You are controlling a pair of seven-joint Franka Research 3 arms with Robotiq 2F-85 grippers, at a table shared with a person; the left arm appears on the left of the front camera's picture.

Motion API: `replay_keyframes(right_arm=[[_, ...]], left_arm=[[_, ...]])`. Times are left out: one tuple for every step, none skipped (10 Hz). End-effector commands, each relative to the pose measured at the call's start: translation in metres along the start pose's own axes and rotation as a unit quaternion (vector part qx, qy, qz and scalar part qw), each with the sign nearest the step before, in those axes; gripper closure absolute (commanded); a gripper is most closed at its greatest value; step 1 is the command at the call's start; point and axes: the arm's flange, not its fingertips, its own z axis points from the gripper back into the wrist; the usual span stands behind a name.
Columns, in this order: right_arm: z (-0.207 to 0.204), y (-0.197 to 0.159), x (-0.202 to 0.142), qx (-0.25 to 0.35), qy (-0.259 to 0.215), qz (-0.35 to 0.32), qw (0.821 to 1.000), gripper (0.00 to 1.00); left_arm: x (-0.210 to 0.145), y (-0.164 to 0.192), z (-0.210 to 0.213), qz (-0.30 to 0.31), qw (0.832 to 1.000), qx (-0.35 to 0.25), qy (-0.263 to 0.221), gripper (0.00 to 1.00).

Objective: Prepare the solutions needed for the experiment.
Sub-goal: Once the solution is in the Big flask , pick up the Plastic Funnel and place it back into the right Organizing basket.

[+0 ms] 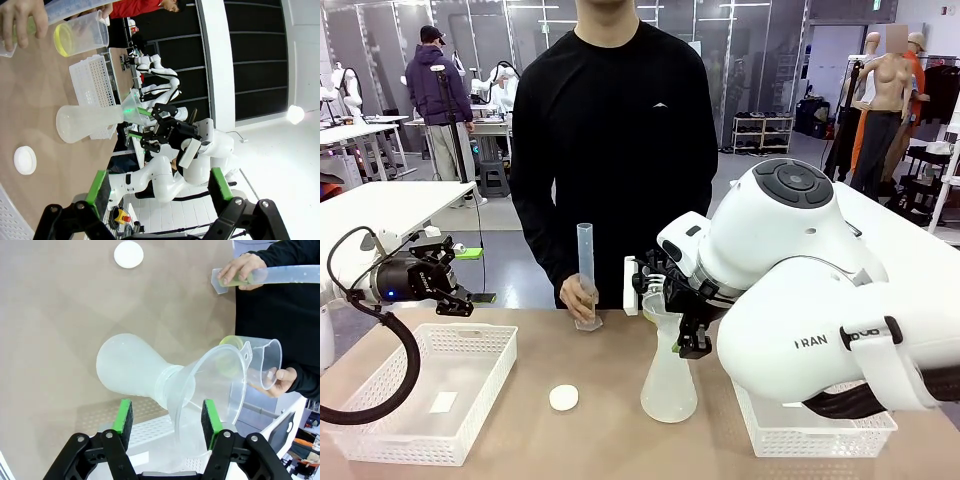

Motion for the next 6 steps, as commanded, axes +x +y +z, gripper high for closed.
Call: replay_keyframes(right_arm=[[0.0012,0.0004,0.0024,-0.002,-0.006,0.001,1.0,0.31],[0.0012,0.0004,0.0024,-0.002,-0.006,0.001,1.0,0.31],[0.0012,0.0004,0.0024,-0.002,-0.006,0.001,1.0,0.31],[0.0012,0.0004,0.0024,-0.002,-0.006,0.001,1.0,0.31],[0.0012,0.0004,0.0024,-0.002,-0.006,0.001,1.0,0.31],[0.0012,0.0004,0.0024,-0.002,-0.006,0.001,1.0,0.31]], left_arm=[[0.0001,-0.0027,-0.0003,-0.003,1.0,0.002,0.002,0.0],[0.0001,-0.0027,-0.0003,-0.003,1.0,0.002,0.002,0.0],[0.0001,-0.0027,-0.0003,-0.003,1.0,0.002,0.002,0.0],[0.0001,-0.0027,-0.0003,-0.003,1.0,0.002,0.002,0.0],[0.0001,-0.0027,-0.0003,-0.003,1.0,0.002,0.002,0.0],[0.0001,-0.0027,-0.0003,-0.003,1.0,0.002,0.002,0.0]])
